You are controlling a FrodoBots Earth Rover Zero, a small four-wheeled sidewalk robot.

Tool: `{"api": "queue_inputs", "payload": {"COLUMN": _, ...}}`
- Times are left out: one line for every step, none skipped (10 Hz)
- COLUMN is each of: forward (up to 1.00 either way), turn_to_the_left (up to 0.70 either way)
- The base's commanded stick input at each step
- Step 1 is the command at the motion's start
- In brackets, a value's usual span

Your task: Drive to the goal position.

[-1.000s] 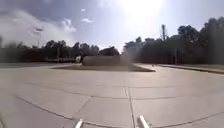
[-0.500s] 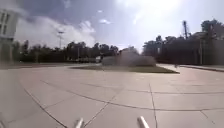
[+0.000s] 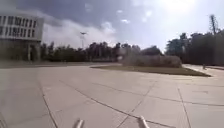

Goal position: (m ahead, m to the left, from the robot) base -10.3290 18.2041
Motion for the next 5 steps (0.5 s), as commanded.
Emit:
{"api": "queue_inputs", "payload": {"forward": 0.70, "turn_to_the_left": 0.35}}
{"api": "queue_inputs", "payload": {"forward": 0.70, "turn_to_the_left": 0.35}}
{"api": "queue_inputs", "payload": {"forward": 0.70, "turn_to_the_left": 0.35}}
{"api": "queue_inputs", "payload": {"forward": 0.70, "turn_to_the_left": 0.35}}
{"api": "queue_inputs", "payload": {"forward": 0.70, "turn_to_the_left": 0.35}}
